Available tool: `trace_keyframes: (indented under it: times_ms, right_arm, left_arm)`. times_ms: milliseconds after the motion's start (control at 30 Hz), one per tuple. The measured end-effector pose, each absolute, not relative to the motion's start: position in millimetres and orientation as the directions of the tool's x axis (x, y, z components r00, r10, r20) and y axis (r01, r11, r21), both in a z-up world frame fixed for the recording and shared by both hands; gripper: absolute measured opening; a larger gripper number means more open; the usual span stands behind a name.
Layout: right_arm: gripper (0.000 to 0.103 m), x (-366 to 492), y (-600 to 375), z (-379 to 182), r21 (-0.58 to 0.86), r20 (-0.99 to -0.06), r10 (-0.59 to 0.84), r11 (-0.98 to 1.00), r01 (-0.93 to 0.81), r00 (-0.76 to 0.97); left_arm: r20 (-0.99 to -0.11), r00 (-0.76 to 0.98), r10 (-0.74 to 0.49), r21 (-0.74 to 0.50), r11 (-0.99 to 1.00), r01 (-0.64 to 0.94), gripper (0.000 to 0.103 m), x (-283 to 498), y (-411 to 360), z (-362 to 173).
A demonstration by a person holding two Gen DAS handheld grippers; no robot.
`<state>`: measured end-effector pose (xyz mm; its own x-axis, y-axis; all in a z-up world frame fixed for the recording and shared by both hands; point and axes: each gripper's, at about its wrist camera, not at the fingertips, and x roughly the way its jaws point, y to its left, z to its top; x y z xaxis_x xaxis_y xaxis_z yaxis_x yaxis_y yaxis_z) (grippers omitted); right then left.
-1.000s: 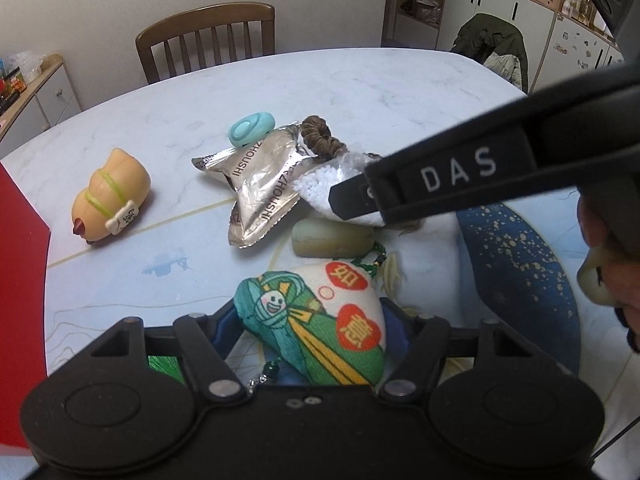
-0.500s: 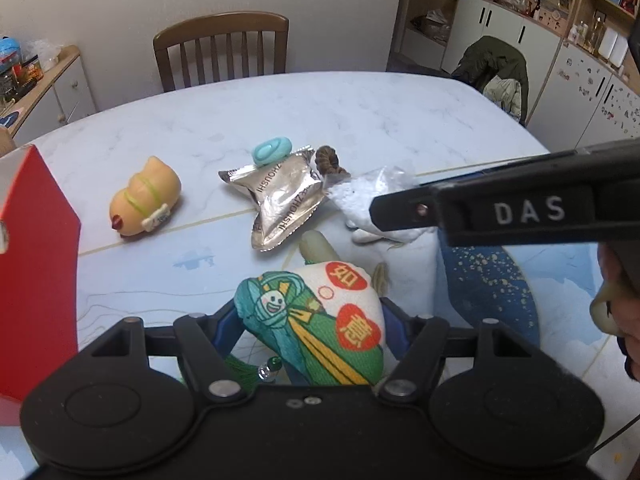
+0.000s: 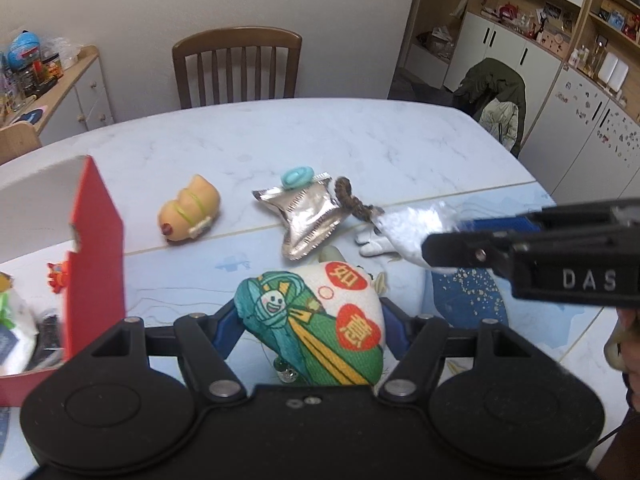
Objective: Organize objects
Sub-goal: 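Grasp the green-white pouch with the left tool while the right tool grasps the white bag, then carry the pouch and white bag over the open cardboard box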
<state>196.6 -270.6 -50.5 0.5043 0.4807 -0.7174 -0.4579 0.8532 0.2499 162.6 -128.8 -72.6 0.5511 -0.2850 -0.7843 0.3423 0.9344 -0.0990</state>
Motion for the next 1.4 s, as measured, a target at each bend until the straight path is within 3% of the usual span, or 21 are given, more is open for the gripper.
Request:
trace_keyframes:
  times_ms: [433, 933, 1400]
  right_arm:
    - [0.031, 160, -225, -10, 0.251, -0.685, 0.511, 0.835, -0.490, 0.520]
    - [0.031, 136, -124, 9, 0.224, -0.687, 0.520, 0.816, -0.533, 0.507]
    - [0.031, 141, -29, 8, 0.163, -0.709, 0.498, 0.805, -0.571, 0.499]
  left_arm:
    - [-0.768, 0.575, -0.283, -0.145, 0.951, 0.274, 0.068, 161, -41, -21]
    - [-0.704, 0.672, -0.229, -0.097, 0.969, 0.229, 0.069, 181, 78, 33]
    - [-0.735, 0.649, -0.198, -0.056, 0.971, 0.232, 0.069, 217, 145, 14]
